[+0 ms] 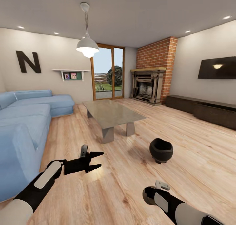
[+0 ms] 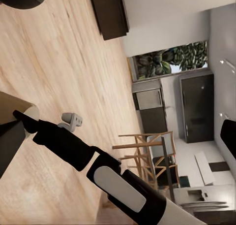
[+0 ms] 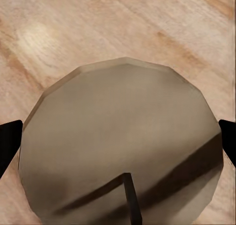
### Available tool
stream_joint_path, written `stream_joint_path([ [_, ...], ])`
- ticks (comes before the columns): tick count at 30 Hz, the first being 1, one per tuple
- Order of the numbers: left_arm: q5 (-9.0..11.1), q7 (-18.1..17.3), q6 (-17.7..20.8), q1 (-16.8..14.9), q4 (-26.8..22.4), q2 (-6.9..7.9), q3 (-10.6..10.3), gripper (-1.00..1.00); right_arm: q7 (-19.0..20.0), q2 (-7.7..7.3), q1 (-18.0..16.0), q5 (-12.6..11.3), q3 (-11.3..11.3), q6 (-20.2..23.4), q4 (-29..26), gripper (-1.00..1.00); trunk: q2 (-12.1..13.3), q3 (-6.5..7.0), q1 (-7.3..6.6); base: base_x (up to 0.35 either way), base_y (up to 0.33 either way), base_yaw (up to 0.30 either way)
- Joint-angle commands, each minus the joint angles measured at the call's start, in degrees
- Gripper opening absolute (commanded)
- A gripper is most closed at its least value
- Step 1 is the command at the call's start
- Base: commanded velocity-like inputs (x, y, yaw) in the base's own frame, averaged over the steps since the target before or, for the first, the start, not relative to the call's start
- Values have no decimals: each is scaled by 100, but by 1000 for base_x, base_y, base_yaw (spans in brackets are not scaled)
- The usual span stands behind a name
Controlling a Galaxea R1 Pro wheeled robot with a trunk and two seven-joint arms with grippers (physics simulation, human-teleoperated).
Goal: Place each of the two pumpkins and all three candles from the living room inside a cabinet in the living room (use any cabinet), then make sure every cabinet is closed, and position the cauldron so it is next to a table in the living room.
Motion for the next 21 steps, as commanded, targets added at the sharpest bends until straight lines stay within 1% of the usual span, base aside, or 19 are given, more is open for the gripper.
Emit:
stream_joint_path([
  [1, -38, -52, -2, -5, 2, 4, -12, 100, -42, -6, -3, -12, 34, 30, -21, -100, -3, -7, -1, 0, 0, -264],
  [6, -38, -48, -2, -5, 2, 2, -12, 100, 30, -7, -3, -16, 24, 32, -21, -100, -3, -31, -1, 0, 0, -205],
  [14, -22, -52, -3, -5, -10, -6, -12, 100, 78, -1, -3, -25, 14, 166, -21, -100, -3, -104, -1, 0, 0, -30],
  [16, -26, -54, -3, -5, -18, -10, -12, 100, 78, 1, -3, -25, 14, 174, -21, -100, 5, -79, -9, 0, 0, -2],
  [21, -35, -54, -3, -5, -24, -14, -12, 100, 85, 1, -3, -22, 16, 118, -21, -100, 206, -8, -119, 0, 0, 0],
])
